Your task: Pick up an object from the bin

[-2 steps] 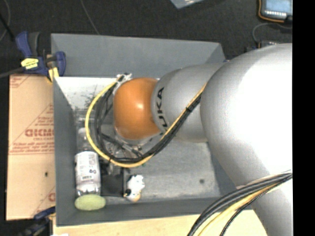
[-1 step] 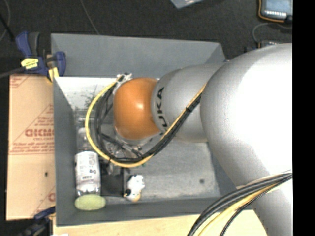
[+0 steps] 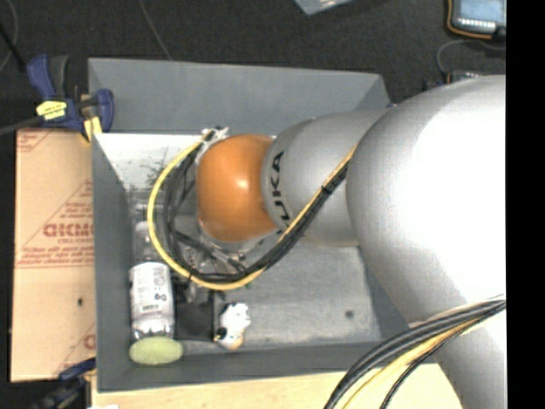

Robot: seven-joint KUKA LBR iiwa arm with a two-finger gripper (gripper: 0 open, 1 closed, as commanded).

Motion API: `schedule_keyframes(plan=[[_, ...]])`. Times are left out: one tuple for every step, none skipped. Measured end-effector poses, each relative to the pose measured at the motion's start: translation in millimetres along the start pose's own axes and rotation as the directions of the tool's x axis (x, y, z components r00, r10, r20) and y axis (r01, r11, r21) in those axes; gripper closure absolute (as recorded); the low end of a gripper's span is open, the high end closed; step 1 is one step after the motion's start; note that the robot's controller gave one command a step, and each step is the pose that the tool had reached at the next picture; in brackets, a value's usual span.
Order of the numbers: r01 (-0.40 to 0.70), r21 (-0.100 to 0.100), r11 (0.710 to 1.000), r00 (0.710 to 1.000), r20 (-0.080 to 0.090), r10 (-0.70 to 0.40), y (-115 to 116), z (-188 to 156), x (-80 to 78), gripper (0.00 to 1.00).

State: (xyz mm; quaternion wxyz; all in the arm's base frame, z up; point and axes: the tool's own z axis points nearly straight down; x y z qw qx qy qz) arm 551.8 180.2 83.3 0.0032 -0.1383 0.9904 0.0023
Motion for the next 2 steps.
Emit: schedule_keyframes(plan=[[-0.001,0.000,1.000,1.000,0.000,0.001,0.0,0.0,0.0,1.00],[-0.001,0.000,1.000,1.000,0.000,0.001,-0.1,0.0,0.0,1.00]])
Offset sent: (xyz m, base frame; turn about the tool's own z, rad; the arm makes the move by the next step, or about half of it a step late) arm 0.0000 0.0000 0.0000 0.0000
